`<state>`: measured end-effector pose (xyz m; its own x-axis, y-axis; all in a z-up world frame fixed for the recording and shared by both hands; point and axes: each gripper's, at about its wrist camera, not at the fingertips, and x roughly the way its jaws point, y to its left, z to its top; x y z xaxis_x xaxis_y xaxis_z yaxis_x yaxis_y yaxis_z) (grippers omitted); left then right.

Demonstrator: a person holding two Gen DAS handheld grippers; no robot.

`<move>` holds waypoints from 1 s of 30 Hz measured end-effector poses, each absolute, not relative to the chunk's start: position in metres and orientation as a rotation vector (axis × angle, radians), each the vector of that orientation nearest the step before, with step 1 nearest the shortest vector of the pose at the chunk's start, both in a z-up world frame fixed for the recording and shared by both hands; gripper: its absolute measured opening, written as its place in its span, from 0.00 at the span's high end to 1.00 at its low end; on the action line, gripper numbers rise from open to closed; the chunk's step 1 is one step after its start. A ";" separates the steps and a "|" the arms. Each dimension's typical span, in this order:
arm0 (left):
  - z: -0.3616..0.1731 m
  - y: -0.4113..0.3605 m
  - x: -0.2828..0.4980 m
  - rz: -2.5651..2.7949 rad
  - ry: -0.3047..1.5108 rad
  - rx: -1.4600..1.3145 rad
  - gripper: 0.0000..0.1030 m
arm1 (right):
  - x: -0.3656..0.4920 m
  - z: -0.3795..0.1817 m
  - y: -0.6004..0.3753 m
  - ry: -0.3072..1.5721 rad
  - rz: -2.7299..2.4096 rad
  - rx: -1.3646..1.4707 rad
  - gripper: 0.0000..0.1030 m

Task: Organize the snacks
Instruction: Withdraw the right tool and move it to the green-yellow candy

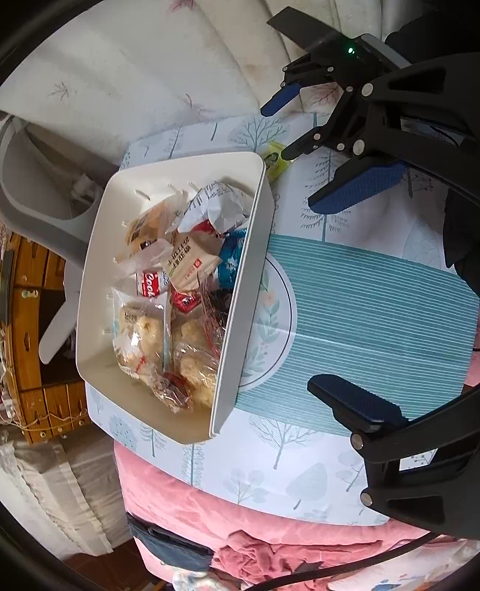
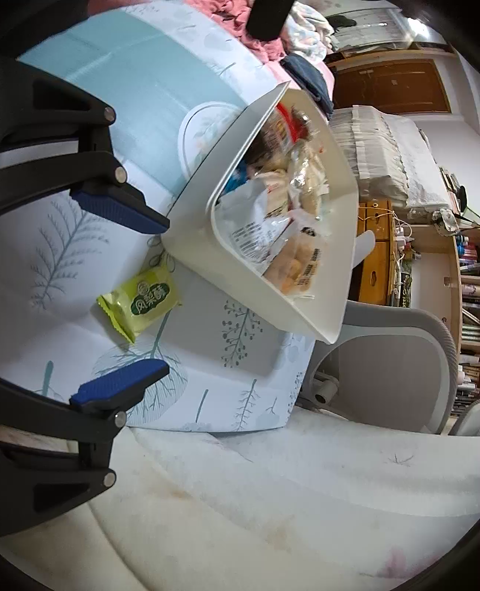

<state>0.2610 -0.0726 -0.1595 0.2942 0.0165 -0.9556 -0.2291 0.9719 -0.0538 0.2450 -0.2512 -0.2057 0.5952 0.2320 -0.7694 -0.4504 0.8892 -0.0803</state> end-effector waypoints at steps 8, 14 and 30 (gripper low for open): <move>-0.169 -0.070 0.259 0.235 1.309 -0.190 0.15 | 0.257 -0.242 -0.251 0.886 0.428 -0.303 0.32; -0.172 -0.067 0.259 0.268 1.328 -0.189 0.15 | 0.265 -0.258 -0.251 0.911 0.418 -0.307 0.36; -0.176 -0.062 0.258 0.244 1.341 -0.170 0.15 | 0.273 -0.265 -0.248 0.965 0.379 -0.278 0.59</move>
<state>0.2583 -0.0620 -0.1759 0.2078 0.0771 -0.9751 -0.2717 0.9622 0.0182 0.2729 -0.2479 -0.2647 0.5118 0.1888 -0.8381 -0.4324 0.8996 -0.0614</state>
